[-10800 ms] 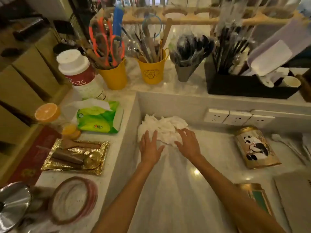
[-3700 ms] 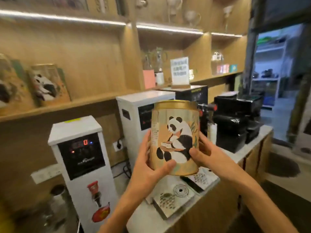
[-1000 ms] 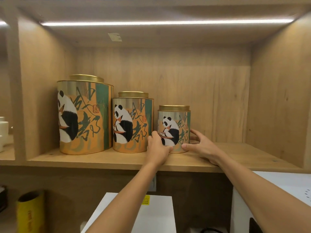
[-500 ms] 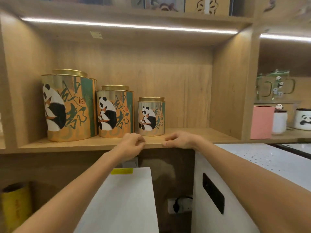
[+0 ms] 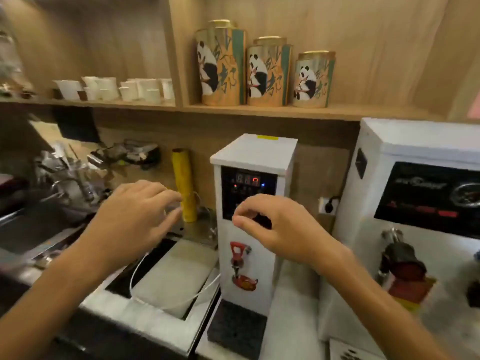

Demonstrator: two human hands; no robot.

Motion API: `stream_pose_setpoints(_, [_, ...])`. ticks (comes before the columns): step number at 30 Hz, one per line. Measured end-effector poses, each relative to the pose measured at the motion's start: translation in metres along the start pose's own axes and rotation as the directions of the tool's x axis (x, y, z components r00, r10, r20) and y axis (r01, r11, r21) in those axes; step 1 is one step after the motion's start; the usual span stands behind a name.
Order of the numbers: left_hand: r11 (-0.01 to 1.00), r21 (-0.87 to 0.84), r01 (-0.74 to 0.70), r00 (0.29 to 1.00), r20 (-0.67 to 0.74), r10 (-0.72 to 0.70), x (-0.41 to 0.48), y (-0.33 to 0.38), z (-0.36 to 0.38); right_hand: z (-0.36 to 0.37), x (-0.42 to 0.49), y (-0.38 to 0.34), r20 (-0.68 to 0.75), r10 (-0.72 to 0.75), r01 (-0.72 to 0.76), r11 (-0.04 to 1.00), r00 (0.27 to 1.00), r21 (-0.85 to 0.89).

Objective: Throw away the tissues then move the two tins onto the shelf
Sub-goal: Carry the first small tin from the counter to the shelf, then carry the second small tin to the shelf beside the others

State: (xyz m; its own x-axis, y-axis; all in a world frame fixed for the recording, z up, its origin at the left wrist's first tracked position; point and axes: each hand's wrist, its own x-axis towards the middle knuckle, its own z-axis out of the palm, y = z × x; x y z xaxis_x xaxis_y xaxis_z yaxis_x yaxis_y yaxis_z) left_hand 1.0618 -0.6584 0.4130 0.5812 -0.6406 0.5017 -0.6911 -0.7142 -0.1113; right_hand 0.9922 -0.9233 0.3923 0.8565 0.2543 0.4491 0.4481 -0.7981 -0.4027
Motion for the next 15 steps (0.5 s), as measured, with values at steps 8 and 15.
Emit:
stream_pose_setpoints(8, [0.765, -0.029, 0.644, 0.703, 0.417, -0.576, -0.322, 0.025, 0.06, 0.237, -0.082, -0.086, 0.516, -0.087, -0.04, 0.972, 0.852, 0.23])
stream_pose_setpoints(15, [0.041, 0.073, 0.996, 0.005, 0.435, -0.9, -0.599, 0.08, 0.015, 0.419, -0.15, -0.265, 0.796, -0.334, 0.009, 0.924, 0.504, 0.382])
